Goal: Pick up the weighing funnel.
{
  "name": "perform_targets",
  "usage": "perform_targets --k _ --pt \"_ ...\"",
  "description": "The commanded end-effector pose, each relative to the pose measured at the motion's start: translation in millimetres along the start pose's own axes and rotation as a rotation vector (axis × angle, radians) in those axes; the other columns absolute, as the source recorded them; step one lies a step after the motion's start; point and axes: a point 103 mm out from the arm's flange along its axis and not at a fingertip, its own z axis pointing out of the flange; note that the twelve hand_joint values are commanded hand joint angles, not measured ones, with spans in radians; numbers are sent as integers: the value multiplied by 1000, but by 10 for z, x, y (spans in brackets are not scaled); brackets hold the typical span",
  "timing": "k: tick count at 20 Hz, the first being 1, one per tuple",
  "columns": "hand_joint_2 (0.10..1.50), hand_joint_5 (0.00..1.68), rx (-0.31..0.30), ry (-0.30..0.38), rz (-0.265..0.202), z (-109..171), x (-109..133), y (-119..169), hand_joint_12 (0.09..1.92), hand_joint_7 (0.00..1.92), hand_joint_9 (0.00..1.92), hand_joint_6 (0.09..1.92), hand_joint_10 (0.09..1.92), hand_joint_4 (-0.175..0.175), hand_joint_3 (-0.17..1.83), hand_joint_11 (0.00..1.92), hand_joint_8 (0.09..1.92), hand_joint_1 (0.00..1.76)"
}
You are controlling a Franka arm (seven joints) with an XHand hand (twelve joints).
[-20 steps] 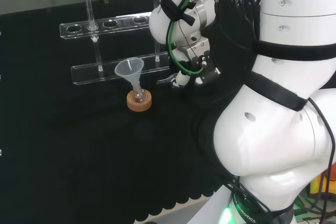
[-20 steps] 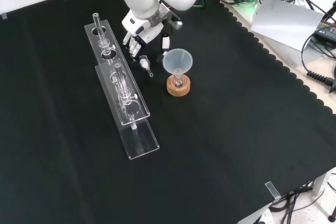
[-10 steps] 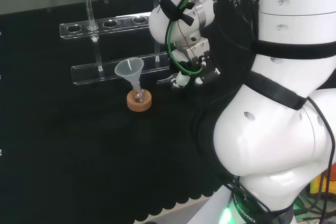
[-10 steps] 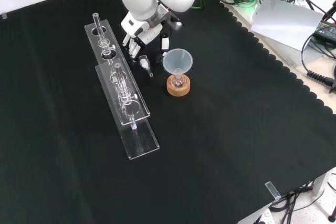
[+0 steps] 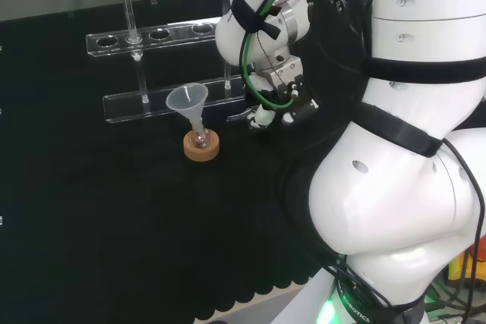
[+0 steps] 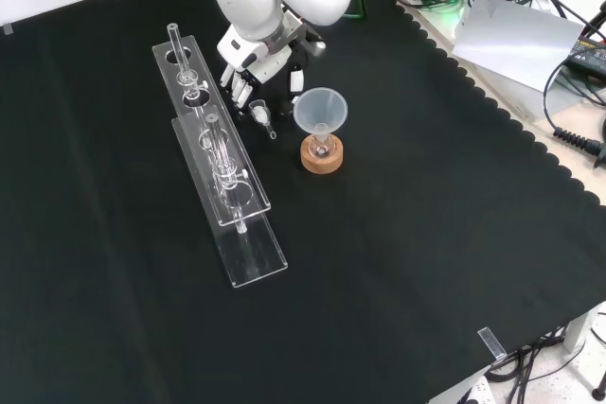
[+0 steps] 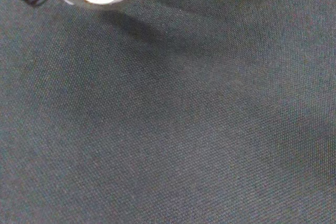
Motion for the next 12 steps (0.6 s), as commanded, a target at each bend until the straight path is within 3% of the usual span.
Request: perform_targets --k 1,12 --pt "645 600 13 12 14 15 -2 17 1246 643 875 783 592 -52 597 523 757 889" --pt "651 628 10 -27 8 28 33 44 1237 649 885 796 590 -51 602 541 762 897"
